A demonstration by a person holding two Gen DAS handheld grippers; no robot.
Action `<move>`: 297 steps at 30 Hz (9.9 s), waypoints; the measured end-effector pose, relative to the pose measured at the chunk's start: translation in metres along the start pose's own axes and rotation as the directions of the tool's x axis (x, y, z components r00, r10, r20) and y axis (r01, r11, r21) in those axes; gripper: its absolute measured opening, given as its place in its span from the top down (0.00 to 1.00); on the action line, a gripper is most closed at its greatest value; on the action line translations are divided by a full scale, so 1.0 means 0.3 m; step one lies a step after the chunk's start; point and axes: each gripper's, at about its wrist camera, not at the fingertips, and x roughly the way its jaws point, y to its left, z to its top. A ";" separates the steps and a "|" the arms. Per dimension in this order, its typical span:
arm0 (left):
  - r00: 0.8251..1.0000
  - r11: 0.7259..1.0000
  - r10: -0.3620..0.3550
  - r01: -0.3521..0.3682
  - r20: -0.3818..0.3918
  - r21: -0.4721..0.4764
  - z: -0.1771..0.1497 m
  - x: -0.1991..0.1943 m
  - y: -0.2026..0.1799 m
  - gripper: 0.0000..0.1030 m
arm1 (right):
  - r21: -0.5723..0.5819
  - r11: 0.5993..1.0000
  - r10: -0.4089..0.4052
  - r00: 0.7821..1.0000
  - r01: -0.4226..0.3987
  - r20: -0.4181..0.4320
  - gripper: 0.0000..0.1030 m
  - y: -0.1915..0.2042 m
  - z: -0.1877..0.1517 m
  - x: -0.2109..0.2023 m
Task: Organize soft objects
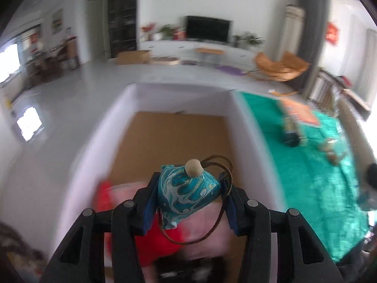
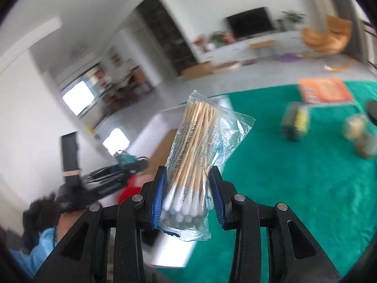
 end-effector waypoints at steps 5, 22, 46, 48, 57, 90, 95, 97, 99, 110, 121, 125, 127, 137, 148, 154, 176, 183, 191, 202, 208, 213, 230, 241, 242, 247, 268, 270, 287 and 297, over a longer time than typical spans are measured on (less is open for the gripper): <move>0.982 0.979 0.158 -0.170 -0.102 -0.116 -0.083 0.061 0.229 0.06 | -0.111 0.989 0.080 0.982 -0.100 -0.169 0.26 0.196 -0.053 0.286; 0.963 0.961 -0.262 0.254 0.066 0.110 0.010 0.007 -0.516 0.04 | -0.115 0.783 -0.617 0.786 0.611 -0.027 0.23 -0.519 -0.345 -0.044; 0.963 0.912 -0.186 0.243 -0.196 0.330 -0.239 0.550 -1.092 0.03 | 0.193 0.613 -0.743 0.642 0.766 -0.189 0.23 -0.883 -0.430 -0.172; 0.963 0.921 -0.205 0.250 -0.173 0.300 -0.242 0.548 -1.071 0.02 | 0.193 0.612 -0.744 0.641 0.767 -0.189 0.23 -0.885 -0.428 -0.172; 0.964 0.918 -0.197 0.245 -0.179 0.312 -0.240 0.554 -1.076 0.00 | 0.181 0.613 -0.746 0.639 0.769 -0.190 0.17 -0.887 -0.426 -0.160; 0.964 0.917 -0.198 0.246 -0.177 0.313 -0.240 0.555 -1.075 0.00 | 0.179 0.613 -0.746 0.638 0.770 -0.188 0.14 -0.894 -0.426 -0.158; 0.964 0.917 -0.198 0.246 -0.177 0.313 -0.240 0.555 -1.075 0.00 | 0.178 0.613 -0.747 0.638 0.770 -0.188 0.14 -0.895 -0.426 -0.157; 0.964 0.917 -0.198 0.246 -0.177 0.313 -0.239 0.555 -1.074 0.00 | 0.178 0.613 -0.747 0.638 0.770 -0.188 0.14 -0.895 -0.426 -0.157; 0.964 0.917 -0.198 0.246 -0.177 0.313 -0.239 0.555 -1.073 0.00 | 0.178 0.613 -0.747 0.638 0.770 -0.188 0.14 -0.895 -0.426 -0.157; 0.964 0.917 -0.198 0.246 -0.177 0.313 -0.240 0.554 -1.074 0.00 | 0.182 0.614 -0.745 0.640 0.768 -0.187 0.14 -0.896 -0.417 -0.154; 0.964 0.917 -0.198 0.246 -0.178 0.313 -0.240 0.555 -1.075 0.00 | 0.183 0.614 -0.745 0.640 0.768 -0.186 0.13 -0.899 -0.417 -0.153; 0.964 0.917 -0.198 0.246 -0.177 0.313 -0.240 0.555 -1.075 0.00 | 0.183 0.614 -0.745 0.640 0.768 -0.186 0.13 -0.899 -0.418 -0.153; 0.964 0.917 -0.198 0.246 -0.177 0.313 -0.239 0.554 -1.073 0.00 | 0.183 0.614 -0.745 0.640 0.768 -0.186 0.13 -0.901 -0.416 -0.154; 0.961 0.917 -0.193 0.249 -0.197 0.313 -0.228 0.563 -1.089 0.00 | 0.183 0.614 -0.746 0.640 0.768 -0.185 0.13 -0.899 -0.418 -0.153; 0.854 0.725 -0.474 0.516 -0.212 0.456 -0.006 0.679 -1.408 0.02 | 0.183 0.613 -0.746 0.640 0.768 -0.185 0.13 -0.899 -0.418 -0.152; 0.849 0.683 -0.465 0.523 -0.250 0.510 0.095 0.807 -1.518 0.20 | 0.182 0.614 -0.746 0.640 0.768 -0.185 0.13 -0.900 -0.417 -0.149; 0.776 0.588 -0.574 0.612 -0.261 0.529 0.126 0.836 -1.626 0.75 | 0.183 0.612 -0.747 0.639 0.769 -0.185 0.12 -0.898 -0.417 -0.147; 0.819 0.656 -0.537 0.557 -0.205 0.510 -0.015 0.646 -1.402 0.75 | 0.183 0.612 -0.747 0.639 0.769 -0.185 0.12 -0.897 -0.418 -0.147; 0.733 0.545 -0.604 0.666 -0.311 0.509 -0.199 0.430 -1.443 0.74 | 0.199 0.621 -0.737 0.651 0.758 -0.180 0.12 -0.909 -0.409 -0.158; 0.902 0.761 -0.404 0.424 -0.152 0.491 -0.196 0.436 -1.264 0.12 | 0.194 0.614 -0.744 0.643 0.765 -0.182 0.12 -0.913 -0.411 -0.152; 0.957 0.810 -0.267 0.289 -0.118 0.510 -0.254 0.472 -1.144 0.12 | 0.193 0.614 -0.744 0.643 0.765 -0.182 0.12 -0.910 -0.415 -0.151; 0.971 0.800 -0.217 0.233 -0.097 0.552 -0.303 0.484 -1.111 0.10 | 0.191 0.613 -0.745 0.642 0.766 -0.182 0.12 -0.908 -0.417 -0.151; 0.942 0.856 -0.267 0.330 -0.205 0.398 -0.260 0.543 -1.052 0.00 | 0.191 0.612 -0.746 0.640 0.767 -0.181 0.12 -0.905 -0.418 -0.150; 0.941 0.856 -0.268 0.330 -0.205 0.397 -0.258 0.544 -1.051 0.00 | 0.190 0.612 -0.746 0.640 0.768 -0.181 0.12 -0.906 -0.418 -0.150; 0.941 0.856 -0.268 0.330 -0.205 0.397 -0.259 0.544 -1.050 0.00 | 0.190 0.612 -0.747 0.640 0.768 -0.181 0.12 -0.906 -0.418 -0.151; 0.941 0.856 -0.268 0.330 -0.205 0.397 -0.258 0.544 -1.051 0.00 | 0.190 0.612 -0.747 0.640 0.768 -0.181 0.12 -0.906 -0.418 -0.150; 0.941 0.856 -0.268 0.330 -0.205 0.397 -0.258 0.544 -1.052 0.00 | 0.190 0.611 -0.747 0.639 0.768 -0.182 0.12 -0.906 -0.418 -0.150; 0.941 0.856 -0.268 0.330 -0.205 0.397 -0.258 0.544 -1.052 0.00 | 0.190 0.611 -0.747 0.639 0.768 -0.182 0.12 -0.906 -0.418 -0.150; 0.941 0.856 -0.268 0.331 -0.205 0.397 -0.258 0.544 -1.051 0.00 | 0.189 0.611 -0.748 0.639 0.769 -0.182 0.11 -0.906 -0.418 -0.150; 0.941 0.856 -0.269 0.331 -0.205 0.397 -0.258 0.544 -1.051 0.00 | 0.189 0.611 -0.748 0.638 0.769 -0.182 0.12 -0.906 -0.417 -0.150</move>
